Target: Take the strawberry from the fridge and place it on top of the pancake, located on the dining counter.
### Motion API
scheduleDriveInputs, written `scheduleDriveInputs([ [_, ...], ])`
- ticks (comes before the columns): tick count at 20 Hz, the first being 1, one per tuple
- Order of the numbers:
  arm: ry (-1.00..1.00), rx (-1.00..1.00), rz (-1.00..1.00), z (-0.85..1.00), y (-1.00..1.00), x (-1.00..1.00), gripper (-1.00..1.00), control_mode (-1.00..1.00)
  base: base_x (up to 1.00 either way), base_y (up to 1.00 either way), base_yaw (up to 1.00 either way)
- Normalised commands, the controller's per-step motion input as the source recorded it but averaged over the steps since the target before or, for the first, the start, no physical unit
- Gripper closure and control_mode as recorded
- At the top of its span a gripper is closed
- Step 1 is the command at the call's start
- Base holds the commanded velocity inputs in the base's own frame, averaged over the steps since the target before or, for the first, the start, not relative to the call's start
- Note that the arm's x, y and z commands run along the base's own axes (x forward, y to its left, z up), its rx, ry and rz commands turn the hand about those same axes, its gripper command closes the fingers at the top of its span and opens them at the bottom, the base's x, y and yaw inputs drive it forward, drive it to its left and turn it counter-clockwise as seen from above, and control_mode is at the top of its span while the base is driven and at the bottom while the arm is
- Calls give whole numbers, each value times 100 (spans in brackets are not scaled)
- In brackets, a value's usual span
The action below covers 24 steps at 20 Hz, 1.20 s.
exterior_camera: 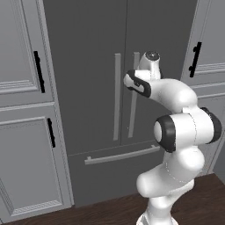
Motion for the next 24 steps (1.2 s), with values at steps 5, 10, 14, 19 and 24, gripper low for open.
scheduleDriveInputs([
  [5,-8,0,0,-4,-4,43,-100,-100,0,0,0],
  [10,-7,0,0,-3,0,49,-100,-100,0,0,0],
  [14,-16,0,0,-16,0,39,-100,-100,0,0,0],
  [19,-29,-3,0,-43,0,20,-100,-100,0,0,0],
  [24,-6,0,0,-13,0,32,100,-100,0,0,0],
])
